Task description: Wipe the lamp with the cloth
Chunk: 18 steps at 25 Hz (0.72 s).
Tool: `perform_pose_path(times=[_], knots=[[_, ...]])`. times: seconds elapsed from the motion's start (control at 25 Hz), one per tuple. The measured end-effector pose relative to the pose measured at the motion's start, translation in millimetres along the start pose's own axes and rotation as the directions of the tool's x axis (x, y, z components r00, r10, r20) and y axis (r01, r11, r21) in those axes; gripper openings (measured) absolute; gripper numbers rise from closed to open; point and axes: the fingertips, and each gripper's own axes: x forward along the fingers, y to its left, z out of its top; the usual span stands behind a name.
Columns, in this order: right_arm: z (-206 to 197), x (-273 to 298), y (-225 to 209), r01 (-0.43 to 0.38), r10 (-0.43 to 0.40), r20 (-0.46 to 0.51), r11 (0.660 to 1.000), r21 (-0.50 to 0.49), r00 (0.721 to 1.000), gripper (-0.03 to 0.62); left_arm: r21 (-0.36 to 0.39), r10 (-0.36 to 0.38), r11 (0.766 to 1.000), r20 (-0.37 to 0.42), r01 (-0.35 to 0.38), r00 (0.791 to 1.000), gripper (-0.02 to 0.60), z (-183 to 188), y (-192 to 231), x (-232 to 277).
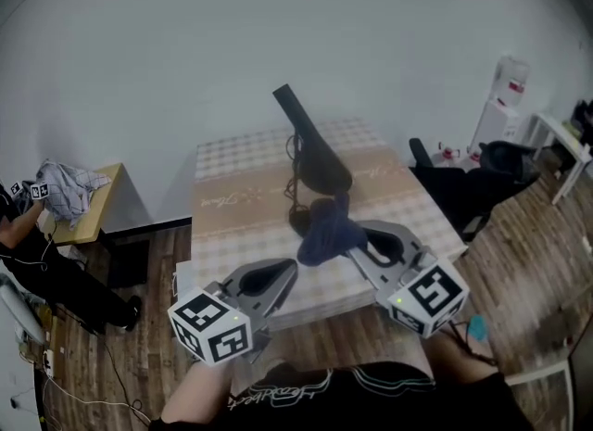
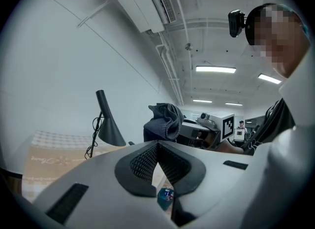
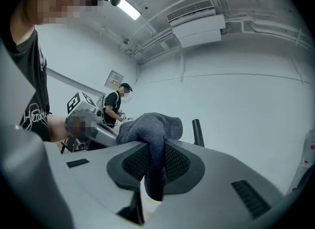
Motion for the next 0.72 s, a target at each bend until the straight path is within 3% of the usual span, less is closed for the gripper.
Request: perform_pose_path(times=[0.36,0.72], knots=[[16.1,63.5,-40.5,0.129,-0.132,-0.048,0.989,-0.067,0.99,0.057,0.016,-0.097,0.995,-0.015,0.097,0.995,-0.002,31.8,73.6,16.8],[41.0,125.1,-58.3,0.224,-0.231,-0.026,0.961,-0.16,0.973,0.057,0.023,-0.179,0.984,-0.028,0.179,0.984,-0.002,50.1,139.3,23.6]])
